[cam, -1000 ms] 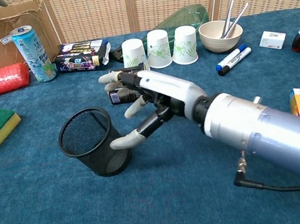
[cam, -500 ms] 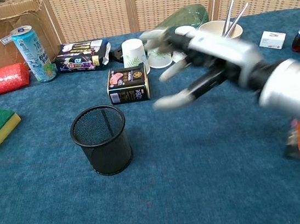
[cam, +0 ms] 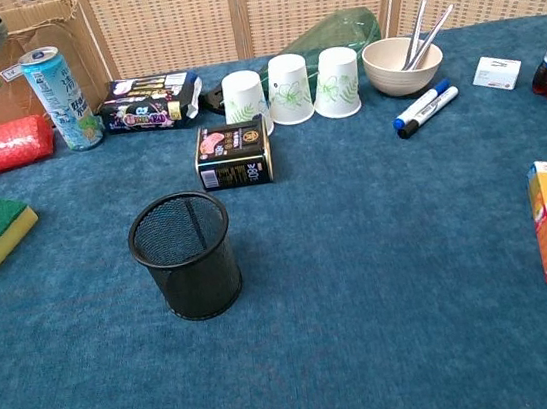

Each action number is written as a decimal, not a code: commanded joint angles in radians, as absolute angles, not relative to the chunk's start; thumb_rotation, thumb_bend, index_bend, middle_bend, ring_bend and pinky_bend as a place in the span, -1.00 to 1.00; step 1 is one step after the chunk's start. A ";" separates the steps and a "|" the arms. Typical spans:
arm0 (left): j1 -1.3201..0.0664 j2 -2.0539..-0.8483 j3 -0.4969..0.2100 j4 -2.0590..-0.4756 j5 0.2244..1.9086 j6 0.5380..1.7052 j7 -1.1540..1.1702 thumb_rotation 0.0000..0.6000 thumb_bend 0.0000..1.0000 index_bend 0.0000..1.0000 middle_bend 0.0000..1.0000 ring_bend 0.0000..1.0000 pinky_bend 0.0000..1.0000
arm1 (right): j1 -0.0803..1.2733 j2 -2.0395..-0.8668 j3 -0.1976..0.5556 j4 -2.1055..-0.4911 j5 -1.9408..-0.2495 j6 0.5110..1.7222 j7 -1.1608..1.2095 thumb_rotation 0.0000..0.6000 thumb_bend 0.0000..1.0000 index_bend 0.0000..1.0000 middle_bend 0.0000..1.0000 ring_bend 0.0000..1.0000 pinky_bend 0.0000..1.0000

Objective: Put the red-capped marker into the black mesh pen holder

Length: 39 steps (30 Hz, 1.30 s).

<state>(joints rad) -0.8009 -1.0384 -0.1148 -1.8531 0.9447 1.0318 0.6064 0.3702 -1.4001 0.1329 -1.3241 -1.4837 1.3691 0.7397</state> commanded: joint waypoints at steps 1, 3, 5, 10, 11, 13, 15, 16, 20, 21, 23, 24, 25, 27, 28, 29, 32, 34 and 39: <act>-0.802 -1.043 -0.120 -1.860 0.948 1.034 0.599 1.00 -0.17 0.48 -1.00 -1.00 -0.40 | 0.301 -1.378 0.101 -1.253 -1.468 1.419 0.779 1.00 -1.00 -0.81 -0.74 -0.75 -0.27; -0.804 -1.048 -0.127 -1.868 0.952 1.036 0.590 1.00 -0.17 0.49 -1.00 -1.00 -0.40 | 0.246 -1.377 0.083 -1.205 -1.452 1.454 0.804 1.00 -1.00 -0.81 -0.74 -0.75 -0.27; -0.805 -1.051 -0.132 -1.874 0.954 1.038 0.584 1.00 -0.17 0.49 -1.00 -1.00 -0.40 | 0.221 -1.380 0.075 -1.175 -1.449 1.471 0.815 1.00 -1.00 -0.81 -0.74 -0.76 -0.27; -0.807 -1.060 -0.141 -1.883 0.966 1.045 0.571 1.00 -0.17 0.49 -1.00 -1.00 -0.39 | 0.171 -1.392 0.063 -1.117 -1.448 1.508 0.832 1.00 -1.00 -0.82 -0.75 -0.75 -0.27; -0.807 -1.062 -0.143 -1.885 0.967 1.046 0.569 1.00 -0.17 0.49 -1.00 -1.00 -0.39 | 0.166 -1.393 0.062 -1.110 -1.449 1.511 0.836 1.00 -1.00 -0.82 -0.75 -0.75 -0.27; -0.807 -1.068 -0.146 -1.888 0.969 1.049 0.563 1.00 -0.17 0.49 -1.00 -1.00 -0.39 | 0.157 -1.395 0.061 -1.091 -1.452 1.515 0.838 1.00 -1.00 -0.82 -0.75 -0.75 -0.27; -0.807 -1.075 -0.151 -1.894 0.970 1.053 0.554 1.00 -0.17 0.48 -1.00 -1.00 -0.38 | 0.151 -1.393 0.061 -1.072 -1.454 1.518 0.835 1.00 -1.00 -0.82 -0.75 -0.76 -0.27; -0.806 -1.080 -0.153 -1.896 0.973 1.055 0.549 1.00 -0.17 0.48 -1.00 -1.00 -0.38 | 0.148 -1.391 0.063 -1.064 -1.453 1.522 0.832 1.00 -1.00 -0.82 -0.75 -0.76 -0.27; -0.806 -1.107 -0.164 -1.904 0.979 1.054 0.511 1.00 -0.17 0.48 -1.00 -1.00 -0.37 | 0.140 -1.387 0.069 -1.056 -1.454 1.523 0.852 1.00 -1.00 -0.82 -0.75 -0.76 -0.27; -0.806 -1.117 -0.169 -1.907 0.980 1.052 0.494 1.00 -0.17 0.48 -1.00 -1.00 -0.37 | 0.139 -1.387 0.069 -1.052 -1.456 1.522 0.853 1.00 -1.00 -0.82 -0.75 -0.76 -0.27; -0.805 -1.136 -0.181 -1.916 0.982 1.043 0.449 1.00 -0.17 0.48 -1.00 -1.00 -0.37 | 0.137 -1.388 0.070 -1.049 -1.460 1.522 0.856 1.00 -1.00 -0.82 -0.75 -0.76 -0.27; -0.805 -1.144 -0.187 -1.919 0.984 1.036 0.422 1.00 -0.17 0.48 -1.00 -1.00 -0.37 | 0.136 -1.389 0.070 -1.049 -1.463 1.522 0.860 1.00 -1.00 -0.82 -0.75 -0.76 -0.27; -0.805 -1.149 -0.190 -1.921 0.987 1.031 0.407 1.00 -0.17 0.48 -1.00 -1.00 -0.37 | 0.136 -1.389 0.071 -1.049 -1.464 1.522 0.862 1.00 -1.00 -0.82 -0.75 -0.76 -0.27; -0.808 -1.165 -0.193 -1.920 0.995 1.025 0.389 1.00 -0.17 0.48 -1.00 -1.00 -0.37 | 0.135 -1.390 0.072 -1.048 -1.466 1.521 0.860 1.00 -1.00 -0.82 -0.75 -0.76 -0.27; -0.810 -1.176 -0.194 -1.919 0.996 1.023 0.383 1.00 -0.17 0.48 -1.00 -1.00 -0.37 | 0.134 -1.391 0.073 -1.047 -1.467 1.519 0.860 1.00 -1.00 -0.82 -0.75 -0.76 -0.27; -0.814 -1.189 -0.197 -1.921 0.993 1.016 0.372 1.00 -0.17 0.48 -1.00 -1.00 -0.37 | 0.134 -1.392 0.073 -1.047 -1.467 1.516 0.860 1.00 -1.00 -0.82 -0.75 -0.76 -0.27; -0.829 -1.218 -0.205 -1.921 0.983 0.997 0.357 1.00 -0.17 0.49 -1.00 -1.00 -0.37 | 0.133 -1.394 0.075 -1.043 -1.467 1.508 0.862 1.00 -1.00 -0.82 -0.75 -0.76 -0.28; -0.863 -1.264 -0.222 -1.928 0.971 0.975 0.360 1.00 -0.17 0.48 -1.00 -1.00 -0.37 | 0.131 -1.396 0.079 -1.040 -1.465 1.506 0.862 1.00 -1.00 -0.82 -0.75 -0.76 -0.29; -0.921 -1.330 -0.246 -1.937 0.908 0.975 0.414 1.00 -0.17 0.48 -1.00 -1.00 -0.37 | 0.127 -1.398 0.089 -1.036 -1.459 1.498 0.869 1.00 -1.00 -0.82 -0.75 -0.76 -0.30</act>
<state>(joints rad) -0.8988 -1.3085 -0.2337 -1.9297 0.9302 0.9773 0.3928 0.1271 -1.3981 0.0880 -1.0370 -1.4590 1.4993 0.8683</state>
